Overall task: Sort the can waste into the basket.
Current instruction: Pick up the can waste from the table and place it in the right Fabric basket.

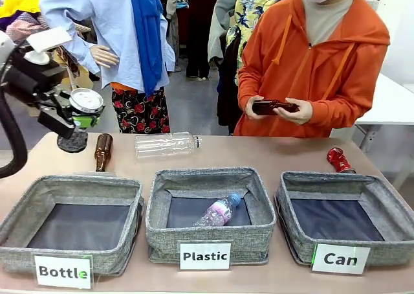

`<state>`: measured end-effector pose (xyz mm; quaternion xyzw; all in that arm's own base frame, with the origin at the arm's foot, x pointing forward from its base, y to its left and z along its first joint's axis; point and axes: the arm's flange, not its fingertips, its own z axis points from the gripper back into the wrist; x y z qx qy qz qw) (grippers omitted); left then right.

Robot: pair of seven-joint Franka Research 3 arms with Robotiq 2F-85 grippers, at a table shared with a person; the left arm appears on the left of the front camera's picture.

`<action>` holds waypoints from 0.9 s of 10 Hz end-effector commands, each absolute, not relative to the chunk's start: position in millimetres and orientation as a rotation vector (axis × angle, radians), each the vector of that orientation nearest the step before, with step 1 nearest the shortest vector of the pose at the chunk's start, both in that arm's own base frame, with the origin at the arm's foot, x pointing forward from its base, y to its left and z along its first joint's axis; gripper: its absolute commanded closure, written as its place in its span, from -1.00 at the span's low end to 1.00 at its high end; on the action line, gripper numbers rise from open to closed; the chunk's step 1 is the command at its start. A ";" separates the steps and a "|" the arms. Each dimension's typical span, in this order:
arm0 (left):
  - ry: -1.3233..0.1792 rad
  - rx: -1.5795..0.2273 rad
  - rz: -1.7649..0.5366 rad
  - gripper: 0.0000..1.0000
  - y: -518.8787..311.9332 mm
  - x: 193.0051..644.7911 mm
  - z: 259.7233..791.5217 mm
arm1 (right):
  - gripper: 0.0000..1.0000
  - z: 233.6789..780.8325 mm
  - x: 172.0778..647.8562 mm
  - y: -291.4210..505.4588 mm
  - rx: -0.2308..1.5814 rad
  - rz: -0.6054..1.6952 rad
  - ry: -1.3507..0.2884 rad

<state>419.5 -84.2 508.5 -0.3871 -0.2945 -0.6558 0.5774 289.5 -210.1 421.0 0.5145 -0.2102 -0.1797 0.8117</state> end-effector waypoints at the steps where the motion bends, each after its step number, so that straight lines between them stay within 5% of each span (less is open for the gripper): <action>1: -0.687 -0.901 -1.538 0.98 -78.8 412.4 511.6 | -1.00 421.6 291.9 -212.2 1.114 -0.362 -0.480; 2: -0.707 -1.123 -1.666 0.98 -110.6 430.7 498.7 | -1.00 421.6 291.9 -212.2 1.114 -0.362 -0.480; 5: -0.714 -0.956 -1.687 0.98 -63.3 439.6 554.7 | -1.00 421.6 291.9 -212.2 1.114 -0.362 -0.480; 9: -0.786 -0.624 -1.429 0.98 166.4 285.5 604.4 | -1.00 421.6 291.9 -212.2 1.114 -0.362 -0.480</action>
